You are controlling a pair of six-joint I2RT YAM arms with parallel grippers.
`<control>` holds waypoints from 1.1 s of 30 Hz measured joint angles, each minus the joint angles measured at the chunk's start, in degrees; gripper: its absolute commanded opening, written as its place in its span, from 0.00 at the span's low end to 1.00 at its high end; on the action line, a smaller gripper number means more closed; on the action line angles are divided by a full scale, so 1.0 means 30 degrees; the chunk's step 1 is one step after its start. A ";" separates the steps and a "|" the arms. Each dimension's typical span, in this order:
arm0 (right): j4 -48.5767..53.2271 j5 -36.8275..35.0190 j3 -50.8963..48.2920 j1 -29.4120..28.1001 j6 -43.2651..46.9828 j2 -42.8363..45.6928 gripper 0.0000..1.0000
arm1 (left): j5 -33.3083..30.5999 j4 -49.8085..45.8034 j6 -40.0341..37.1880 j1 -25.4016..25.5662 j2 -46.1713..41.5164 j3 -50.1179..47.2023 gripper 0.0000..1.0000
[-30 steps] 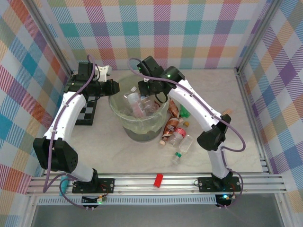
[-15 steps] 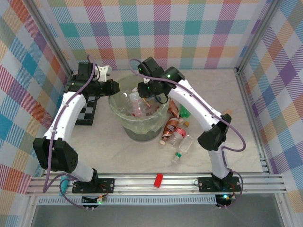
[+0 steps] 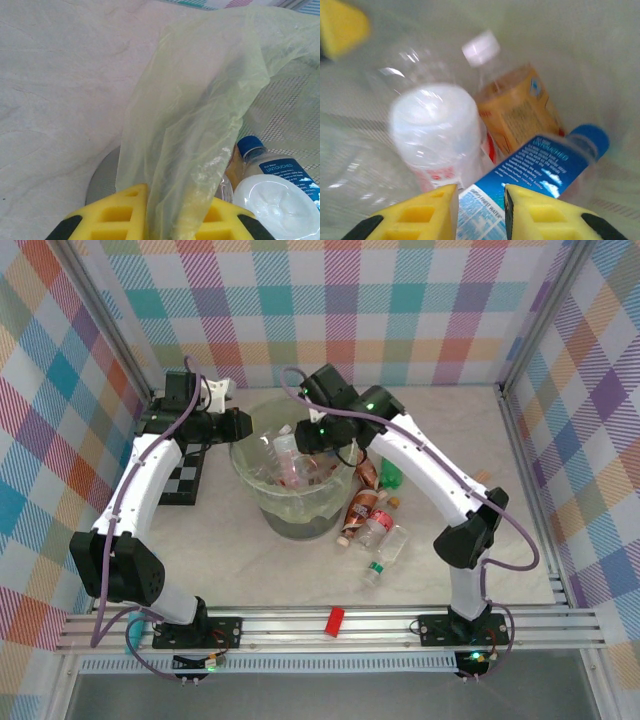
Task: Put the plastic bottles in the bin
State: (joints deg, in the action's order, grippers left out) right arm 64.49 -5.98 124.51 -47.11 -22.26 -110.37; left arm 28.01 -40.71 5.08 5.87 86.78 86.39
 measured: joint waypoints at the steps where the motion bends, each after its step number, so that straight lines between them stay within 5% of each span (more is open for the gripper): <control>1: -0.0248 0.0022 -0.0634 0.0000 -0.0066 0.0000 0.30 | 0.0007 -0.0007 0.0015 0.0000 0.0000 0.0000 0.15; 15: -0.0262 0.0357 0.3628 0.0197 -0.0189 0.0750 0.48 | 0.0007 0.0007 0.0051 0.0000 0.0000 0.0000 0.15; 26: -0.0845 -0.1428 -0.3606 0.3956 -0.0612 0.4743 0.58 | 0.0000 0.0000 0.0044 0.0000 0.0000 0.0000 0.15; 33: -0.0831 -0.2229 -1.1176 0.5501 -0.2987 0.8400 0.65 | 0.0007 0.0000 0.0015 0.0000 0.0000 0.0000 0.15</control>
State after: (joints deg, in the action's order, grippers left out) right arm 62.00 -12.67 90.98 -30.61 -31.22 -85.17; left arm 28.03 -40.71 5.13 5.87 86.78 86.39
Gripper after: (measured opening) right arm 0.623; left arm 0.156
